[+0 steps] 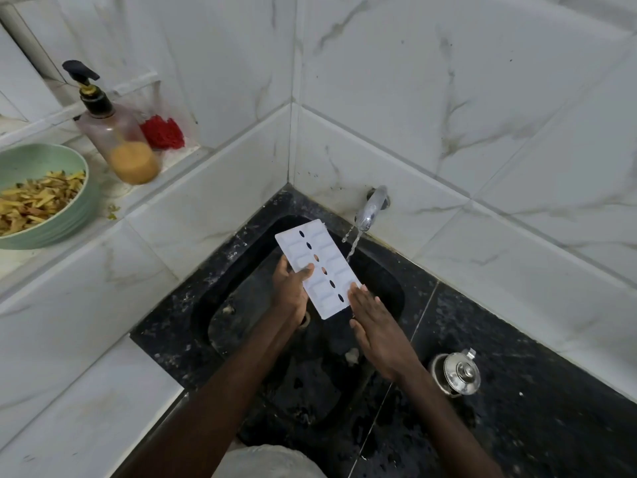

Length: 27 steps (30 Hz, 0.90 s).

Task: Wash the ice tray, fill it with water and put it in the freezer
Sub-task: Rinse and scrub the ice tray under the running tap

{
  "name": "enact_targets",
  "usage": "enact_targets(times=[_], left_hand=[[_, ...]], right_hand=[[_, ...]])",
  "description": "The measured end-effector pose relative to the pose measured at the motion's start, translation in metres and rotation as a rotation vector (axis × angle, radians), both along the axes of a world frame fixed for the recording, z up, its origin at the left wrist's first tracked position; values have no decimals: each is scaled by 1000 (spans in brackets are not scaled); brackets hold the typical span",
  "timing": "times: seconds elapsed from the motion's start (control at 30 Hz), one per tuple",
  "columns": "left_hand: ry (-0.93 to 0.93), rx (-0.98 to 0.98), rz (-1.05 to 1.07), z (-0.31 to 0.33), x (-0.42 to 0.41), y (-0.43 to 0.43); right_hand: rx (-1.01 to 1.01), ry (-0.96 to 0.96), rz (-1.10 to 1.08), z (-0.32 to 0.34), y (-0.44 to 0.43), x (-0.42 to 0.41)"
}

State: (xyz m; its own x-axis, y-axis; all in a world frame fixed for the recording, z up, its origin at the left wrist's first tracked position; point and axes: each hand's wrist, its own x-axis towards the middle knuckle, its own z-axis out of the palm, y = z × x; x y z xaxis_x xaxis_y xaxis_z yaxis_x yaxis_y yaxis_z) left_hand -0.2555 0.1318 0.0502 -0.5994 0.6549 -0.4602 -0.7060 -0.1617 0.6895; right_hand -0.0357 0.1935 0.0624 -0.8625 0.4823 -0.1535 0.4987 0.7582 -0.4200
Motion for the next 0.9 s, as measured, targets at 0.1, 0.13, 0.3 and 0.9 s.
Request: enact_targets(times=[0.1,0.13,0.3,0.9], left_hand=[[-25,3,-13,1,0,0],[-29,20,-26,2,-1,0],[-64,69,-95,10,7,-5],[-71,3,-106,-8,20,-12]], right_hand=[[15,-5,-5,4,4,-5],[21,-2,-2,5,6,-7],[49,-16,23,10,32,-37],[-205,-146,16,9,71,-105]])
